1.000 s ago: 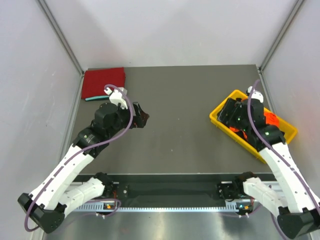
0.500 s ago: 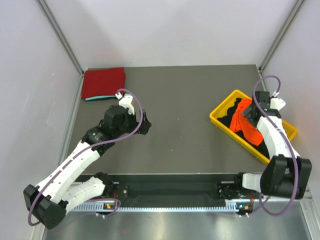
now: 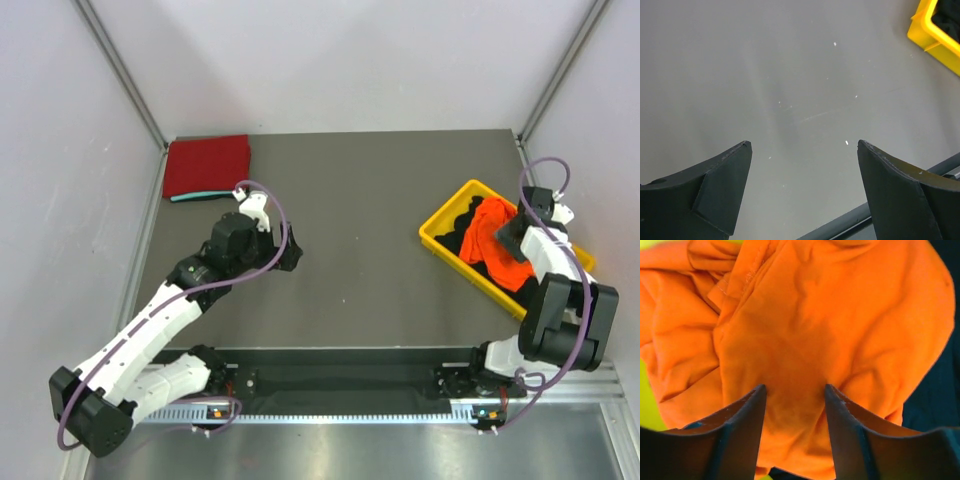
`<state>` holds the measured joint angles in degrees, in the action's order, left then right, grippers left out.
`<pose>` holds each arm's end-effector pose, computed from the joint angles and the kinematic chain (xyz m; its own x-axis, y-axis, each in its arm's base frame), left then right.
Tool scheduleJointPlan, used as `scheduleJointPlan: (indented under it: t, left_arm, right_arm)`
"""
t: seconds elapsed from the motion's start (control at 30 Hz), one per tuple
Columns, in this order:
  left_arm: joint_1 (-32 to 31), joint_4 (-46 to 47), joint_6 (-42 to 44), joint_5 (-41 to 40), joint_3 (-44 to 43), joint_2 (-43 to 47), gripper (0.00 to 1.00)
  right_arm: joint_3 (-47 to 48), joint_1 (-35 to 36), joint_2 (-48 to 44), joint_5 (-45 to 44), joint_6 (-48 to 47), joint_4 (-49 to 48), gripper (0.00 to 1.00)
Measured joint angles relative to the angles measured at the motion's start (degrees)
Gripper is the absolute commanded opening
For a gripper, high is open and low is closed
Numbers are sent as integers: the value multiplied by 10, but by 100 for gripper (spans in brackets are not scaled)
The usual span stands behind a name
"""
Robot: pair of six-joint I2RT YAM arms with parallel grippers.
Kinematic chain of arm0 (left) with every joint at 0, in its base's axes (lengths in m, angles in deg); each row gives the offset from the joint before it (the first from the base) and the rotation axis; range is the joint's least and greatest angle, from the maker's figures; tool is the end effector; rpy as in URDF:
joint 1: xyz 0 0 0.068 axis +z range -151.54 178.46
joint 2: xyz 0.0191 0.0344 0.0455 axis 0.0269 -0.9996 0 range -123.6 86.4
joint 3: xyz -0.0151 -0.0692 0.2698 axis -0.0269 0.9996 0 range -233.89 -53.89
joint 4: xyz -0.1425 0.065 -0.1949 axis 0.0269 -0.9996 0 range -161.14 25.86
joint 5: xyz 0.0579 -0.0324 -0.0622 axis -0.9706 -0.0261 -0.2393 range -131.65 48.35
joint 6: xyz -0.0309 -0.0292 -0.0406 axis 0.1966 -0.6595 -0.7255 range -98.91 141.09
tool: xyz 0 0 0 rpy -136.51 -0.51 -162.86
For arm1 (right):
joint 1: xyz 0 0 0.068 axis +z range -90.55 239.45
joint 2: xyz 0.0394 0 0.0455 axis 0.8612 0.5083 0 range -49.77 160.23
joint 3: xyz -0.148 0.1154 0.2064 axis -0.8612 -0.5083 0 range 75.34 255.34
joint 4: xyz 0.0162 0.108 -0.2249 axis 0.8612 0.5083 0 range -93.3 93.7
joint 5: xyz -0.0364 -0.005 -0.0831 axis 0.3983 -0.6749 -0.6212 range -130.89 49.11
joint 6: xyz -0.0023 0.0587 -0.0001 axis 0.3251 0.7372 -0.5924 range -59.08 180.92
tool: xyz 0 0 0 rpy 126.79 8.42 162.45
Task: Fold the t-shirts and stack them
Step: Grab the tshirt from the pile, then move the tshirt to the center of the board
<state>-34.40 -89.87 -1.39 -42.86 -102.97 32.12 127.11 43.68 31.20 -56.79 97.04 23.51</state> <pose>0.1681 -0.1075 0.3117 -0.6006 -0.0672 -0.7967 0.3221 0.8917 -0.3180 0.2608 -0.0857 0.2241 -0.4035 0.7031 -0.5855 0.8006 0.5812 0.1461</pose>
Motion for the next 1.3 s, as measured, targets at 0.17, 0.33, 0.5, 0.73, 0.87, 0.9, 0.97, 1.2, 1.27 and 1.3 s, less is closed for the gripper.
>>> scheduleJointPlan:
  t: [0.17, 0.33, 0.5, 0.73, 0.87, 0.9, 0.97, 1.2, 1.27, 1.3]
  left_arm:
    - [0, 0, 0, -2, 9, 1, 91]
    - [0, 0, 2, -11, 9, 9, 91]
    - [0, 1, 4, -14, 9, 28, 91]
    - [0, 1, 3, -13, 15, 39, 91]
    - [0, 1, 0, -13, 15, 43, 90]
    - [0, 1, -2, -14, 15, 43, 89]
    - [0, 0, -5, -14, 14, 44, 89]
    - [0, -15, -26, -14, -16, 52, 89]
    - [0, -24, -32, -15, -29, 63, 88]
    - [0, -26, -33, -15, -34, 69, 88]
  right_arm:
    - [-8, -15, 14, 28, -13, -18, 14]
    - [-8, -25, 12, 48, -23, -21, 0]
    - [1, -25, -26, 70, -35, -4, 0]
    - [85, -22, -111, 120, -42, 45, 0]
    - [166, -11, -144, 167, -42, 75, 0]
    - [190, -3, -146, 180, -42, 82, 0]
    - [244, 22, -150, 219, -40, 85, 0]
    - [472, 212, -142, 346, -8, 51, 0]
    - [495, 249, -146, 371, 9, 17, 0]
    - [495, 263, -149, 381, 20, 0, 0]
